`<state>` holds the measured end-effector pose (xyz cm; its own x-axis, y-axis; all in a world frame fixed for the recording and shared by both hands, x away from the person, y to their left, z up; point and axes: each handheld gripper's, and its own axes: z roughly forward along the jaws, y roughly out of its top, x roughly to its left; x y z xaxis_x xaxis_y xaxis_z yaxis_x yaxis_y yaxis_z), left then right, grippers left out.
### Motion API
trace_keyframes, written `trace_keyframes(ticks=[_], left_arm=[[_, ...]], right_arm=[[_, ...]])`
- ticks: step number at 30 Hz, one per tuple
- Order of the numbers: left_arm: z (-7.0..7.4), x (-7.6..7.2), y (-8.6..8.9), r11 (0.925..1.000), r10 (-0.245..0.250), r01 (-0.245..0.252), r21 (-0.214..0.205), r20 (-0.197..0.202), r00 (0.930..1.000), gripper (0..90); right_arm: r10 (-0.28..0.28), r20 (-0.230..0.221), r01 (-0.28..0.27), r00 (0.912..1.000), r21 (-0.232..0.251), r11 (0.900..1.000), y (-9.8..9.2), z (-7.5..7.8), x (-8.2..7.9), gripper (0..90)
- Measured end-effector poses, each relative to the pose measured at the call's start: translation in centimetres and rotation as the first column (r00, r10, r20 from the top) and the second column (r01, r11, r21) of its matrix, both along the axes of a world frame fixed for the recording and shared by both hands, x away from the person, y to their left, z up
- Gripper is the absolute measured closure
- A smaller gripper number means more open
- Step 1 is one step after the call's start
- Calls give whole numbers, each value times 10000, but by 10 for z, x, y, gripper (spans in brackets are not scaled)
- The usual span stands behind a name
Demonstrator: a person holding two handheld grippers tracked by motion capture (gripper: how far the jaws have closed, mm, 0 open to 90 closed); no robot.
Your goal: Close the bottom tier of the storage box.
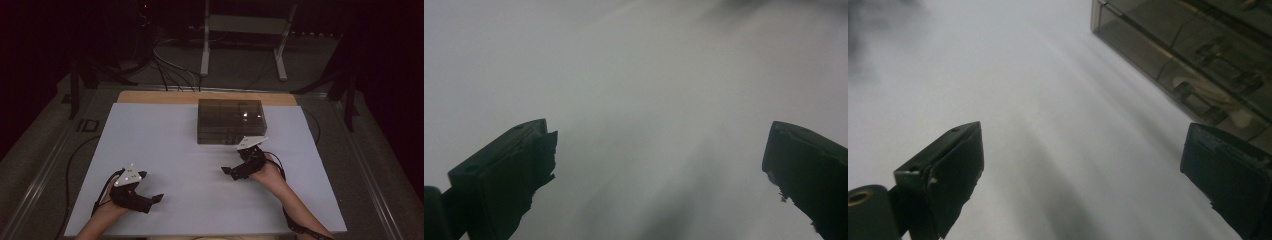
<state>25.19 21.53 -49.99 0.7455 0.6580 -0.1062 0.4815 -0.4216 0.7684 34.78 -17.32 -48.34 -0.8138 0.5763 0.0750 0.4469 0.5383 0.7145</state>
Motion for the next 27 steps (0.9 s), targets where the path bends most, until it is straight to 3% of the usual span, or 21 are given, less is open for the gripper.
trace_keyframes(ticks=[14, 19, 27], left_arm=[[0, 0, 0, 10000, -24, 24, -30, 13, 10000, 0], [0, 0, 0, 10000, -30, 30, -34, 28, 10000, 0], [0, 0, 0, 10000, -45, 45, -24, 33, 10000, 0]], right_arm=[[543, -48, -543, 9985, 54, 9985, -4, -7, -14, 43], [628, -16, -629, 9980, -175, 9979, -7, -11, -19, 43], [814, -59, -814, 9967, -1, 9967, -17, -15, -26, 43]])
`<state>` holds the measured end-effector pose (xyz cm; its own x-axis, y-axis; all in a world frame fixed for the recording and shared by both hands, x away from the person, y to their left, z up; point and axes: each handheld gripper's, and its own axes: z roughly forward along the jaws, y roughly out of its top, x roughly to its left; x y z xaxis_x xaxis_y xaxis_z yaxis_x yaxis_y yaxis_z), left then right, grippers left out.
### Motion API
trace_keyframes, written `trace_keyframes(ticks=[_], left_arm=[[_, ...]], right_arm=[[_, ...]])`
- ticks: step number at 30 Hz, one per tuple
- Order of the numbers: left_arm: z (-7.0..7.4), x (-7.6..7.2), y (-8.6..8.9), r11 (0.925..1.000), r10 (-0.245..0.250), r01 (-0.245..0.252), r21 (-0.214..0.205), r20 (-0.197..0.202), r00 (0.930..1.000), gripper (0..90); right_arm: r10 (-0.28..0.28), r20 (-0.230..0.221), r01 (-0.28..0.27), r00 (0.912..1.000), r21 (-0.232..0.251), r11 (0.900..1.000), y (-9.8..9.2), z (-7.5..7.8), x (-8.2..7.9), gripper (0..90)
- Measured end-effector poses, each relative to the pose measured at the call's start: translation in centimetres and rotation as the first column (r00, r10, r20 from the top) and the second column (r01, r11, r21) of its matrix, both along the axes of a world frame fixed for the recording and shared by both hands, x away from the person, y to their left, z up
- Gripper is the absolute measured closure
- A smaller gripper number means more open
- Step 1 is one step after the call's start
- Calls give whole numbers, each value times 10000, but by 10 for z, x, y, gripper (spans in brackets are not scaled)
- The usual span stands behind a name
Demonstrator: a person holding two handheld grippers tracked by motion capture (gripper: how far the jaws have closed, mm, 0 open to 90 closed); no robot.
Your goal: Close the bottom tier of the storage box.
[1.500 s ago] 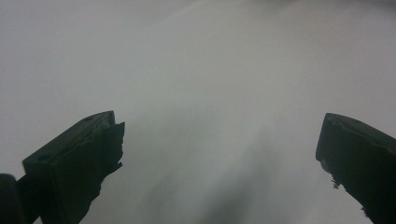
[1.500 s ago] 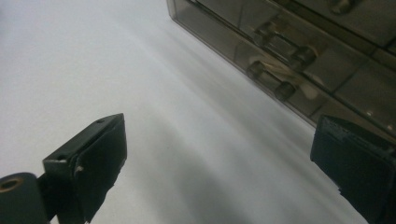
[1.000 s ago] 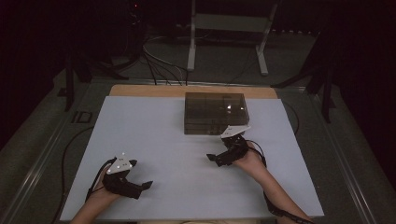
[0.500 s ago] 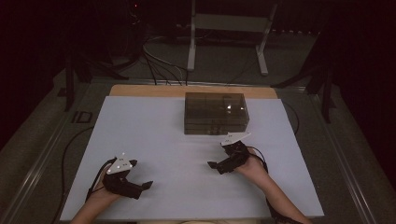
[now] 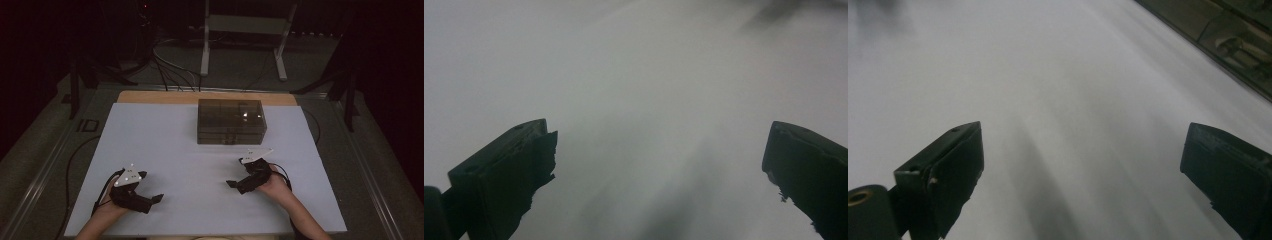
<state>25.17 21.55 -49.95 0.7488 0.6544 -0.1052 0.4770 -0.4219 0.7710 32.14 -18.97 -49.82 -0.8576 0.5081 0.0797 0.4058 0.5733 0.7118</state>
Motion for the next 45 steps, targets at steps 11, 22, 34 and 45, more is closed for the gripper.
trace_keyframes(ticks=[11, 22, 34, 45], left_arm=[[0, 0, 0, 10000, -8, 8, 34, -8, 10000, 0], [0, 0, -1, 10000, -35, 35, 29, -11, 10000, 0], [0, 0, -1, 10000, -42, 42, 34, -5, 10000, 0], [-1, 0, -1, 10000, -61, 61, 52, -23, 10000, 0]], right_arm=[[100, -24, -99, 9999, 125, 9999, -16, -2, -9, 43], [-182, -26, 182, 9998, 47, 9998, -35, -4, -18, 43], [-672, 320, 665, 9972, 227, 9975, -60, -3, -29, 43], [-1312, 219, 1307, 9911, 233, 9911, -83, -4, -39, 43]])
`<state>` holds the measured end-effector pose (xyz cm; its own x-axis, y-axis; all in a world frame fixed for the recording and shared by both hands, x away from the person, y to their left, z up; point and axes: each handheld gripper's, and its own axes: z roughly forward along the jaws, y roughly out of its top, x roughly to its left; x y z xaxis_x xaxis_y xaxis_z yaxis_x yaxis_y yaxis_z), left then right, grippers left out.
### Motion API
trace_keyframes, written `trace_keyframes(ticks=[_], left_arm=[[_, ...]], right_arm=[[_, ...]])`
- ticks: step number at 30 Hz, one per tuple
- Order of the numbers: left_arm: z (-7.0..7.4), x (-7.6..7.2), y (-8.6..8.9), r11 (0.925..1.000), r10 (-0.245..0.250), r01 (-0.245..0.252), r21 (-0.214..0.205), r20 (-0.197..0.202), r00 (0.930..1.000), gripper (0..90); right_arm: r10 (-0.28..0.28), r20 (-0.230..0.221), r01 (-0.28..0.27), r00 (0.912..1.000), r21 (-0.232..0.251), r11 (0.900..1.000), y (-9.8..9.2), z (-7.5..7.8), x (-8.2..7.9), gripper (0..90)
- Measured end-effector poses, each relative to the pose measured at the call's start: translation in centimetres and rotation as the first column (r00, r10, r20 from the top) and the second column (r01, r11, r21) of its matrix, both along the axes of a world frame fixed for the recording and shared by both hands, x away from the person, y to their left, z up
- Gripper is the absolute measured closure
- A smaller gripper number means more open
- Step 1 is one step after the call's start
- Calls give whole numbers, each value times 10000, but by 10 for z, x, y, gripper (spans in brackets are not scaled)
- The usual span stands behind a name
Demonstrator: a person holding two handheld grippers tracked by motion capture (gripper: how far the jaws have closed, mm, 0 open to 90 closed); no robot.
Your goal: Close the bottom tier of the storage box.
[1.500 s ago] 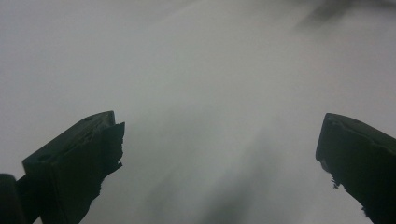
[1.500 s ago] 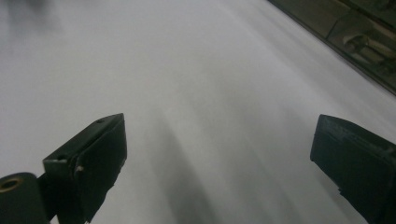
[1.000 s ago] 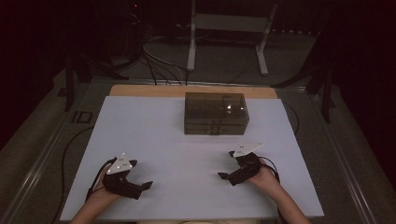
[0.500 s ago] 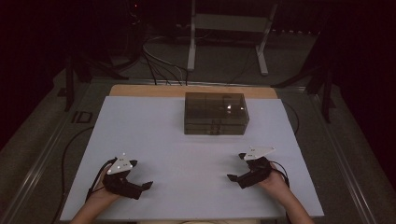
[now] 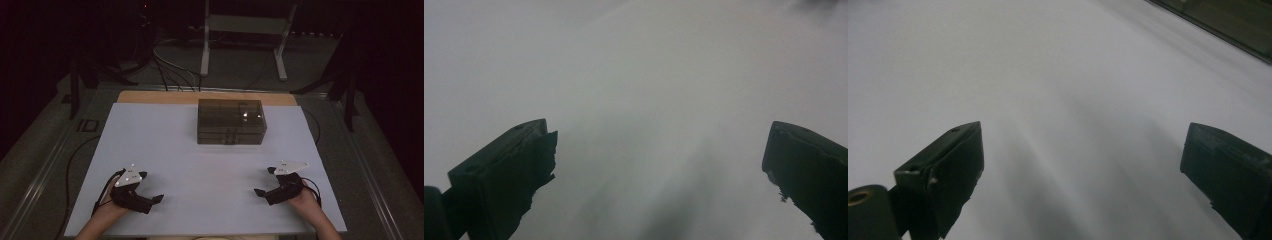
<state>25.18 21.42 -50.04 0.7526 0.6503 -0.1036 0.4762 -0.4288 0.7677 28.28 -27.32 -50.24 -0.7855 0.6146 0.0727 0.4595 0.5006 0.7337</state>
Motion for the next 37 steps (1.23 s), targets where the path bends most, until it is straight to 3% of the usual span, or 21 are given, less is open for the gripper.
trace_keyframes(ticks=[8, 17, 23, 37], left_arm=[[1, -1, 1, 10000, 24, -24, -78, 13, 10000, 0], [0, -1, 0, 10000, -65, 65, 27, 7, 10000, 0], [-1, -1, 0, 10000, -84, 84, 40, -12, 10000, 0], [-1, -1, 1, 9999, -76, 76, 69, -24, 10000, 0]], right_arm=[[-464, -82, 463, 9989, -89, 9989, -11, -4, -9, 43], [-378, 31, 378, 9993, -279, 9989, -6, -13, -3, 43], [-398, 267, 410, 9989, -460, 9981, -4, -13, -3, 43], [-451, 289, 466, 9986, -549, 9974, -8, -14, -3, 43]])
